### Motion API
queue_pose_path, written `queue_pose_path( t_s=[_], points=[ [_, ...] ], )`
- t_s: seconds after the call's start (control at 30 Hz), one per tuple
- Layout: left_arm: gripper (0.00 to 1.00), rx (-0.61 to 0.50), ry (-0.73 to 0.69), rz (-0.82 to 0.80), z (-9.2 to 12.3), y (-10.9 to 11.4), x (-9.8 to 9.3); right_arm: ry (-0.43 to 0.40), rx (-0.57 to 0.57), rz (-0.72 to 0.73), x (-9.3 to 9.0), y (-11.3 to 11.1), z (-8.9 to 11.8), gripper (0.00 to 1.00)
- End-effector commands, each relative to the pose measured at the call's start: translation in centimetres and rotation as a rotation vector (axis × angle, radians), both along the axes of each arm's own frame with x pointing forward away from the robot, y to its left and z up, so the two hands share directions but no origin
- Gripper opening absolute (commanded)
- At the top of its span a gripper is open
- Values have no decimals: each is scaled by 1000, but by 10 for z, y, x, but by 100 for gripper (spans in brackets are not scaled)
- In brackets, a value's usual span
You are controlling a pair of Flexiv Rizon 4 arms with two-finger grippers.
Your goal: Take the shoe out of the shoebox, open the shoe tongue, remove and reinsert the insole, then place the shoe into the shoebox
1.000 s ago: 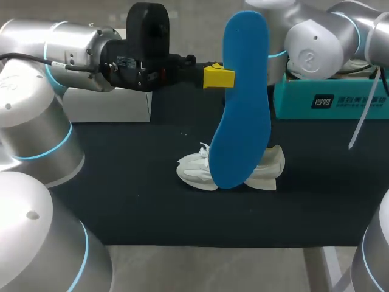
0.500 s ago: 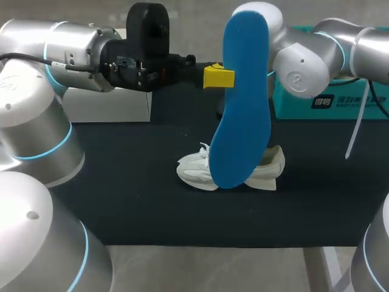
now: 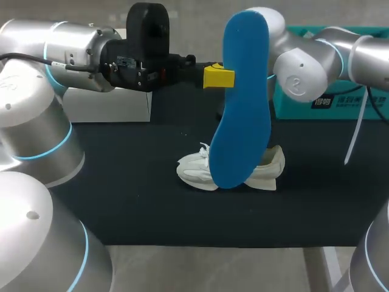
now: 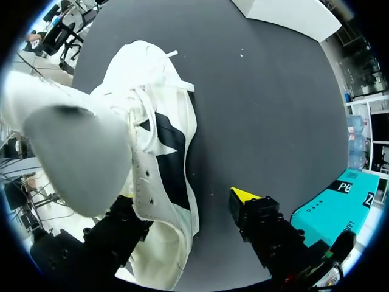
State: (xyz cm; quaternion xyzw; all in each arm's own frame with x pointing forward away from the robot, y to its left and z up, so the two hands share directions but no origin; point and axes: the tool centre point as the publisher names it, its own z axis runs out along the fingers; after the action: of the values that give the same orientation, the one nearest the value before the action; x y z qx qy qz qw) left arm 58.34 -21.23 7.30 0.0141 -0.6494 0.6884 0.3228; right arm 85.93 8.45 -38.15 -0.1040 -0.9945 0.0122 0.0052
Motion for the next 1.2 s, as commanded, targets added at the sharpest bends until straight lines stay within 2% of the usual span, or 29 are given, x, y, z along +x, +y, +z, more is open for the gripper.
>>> queue_pose_path(
  t_s=[0.03,0.07,0.33,1.2],
  points=[
    [0,0,0,0,0,0,0,6,8,7,-2,6,-3,17],
    [0,0,0,0,0,0,0,7,11,8,-4,8,-3,0],
    [0,0,0,0,0,0,0,14,68,44,-21,17,-3,0],
    [0,0,0,0,0,0,0,14,68,44,-21,17,-3,0]
  ],
)
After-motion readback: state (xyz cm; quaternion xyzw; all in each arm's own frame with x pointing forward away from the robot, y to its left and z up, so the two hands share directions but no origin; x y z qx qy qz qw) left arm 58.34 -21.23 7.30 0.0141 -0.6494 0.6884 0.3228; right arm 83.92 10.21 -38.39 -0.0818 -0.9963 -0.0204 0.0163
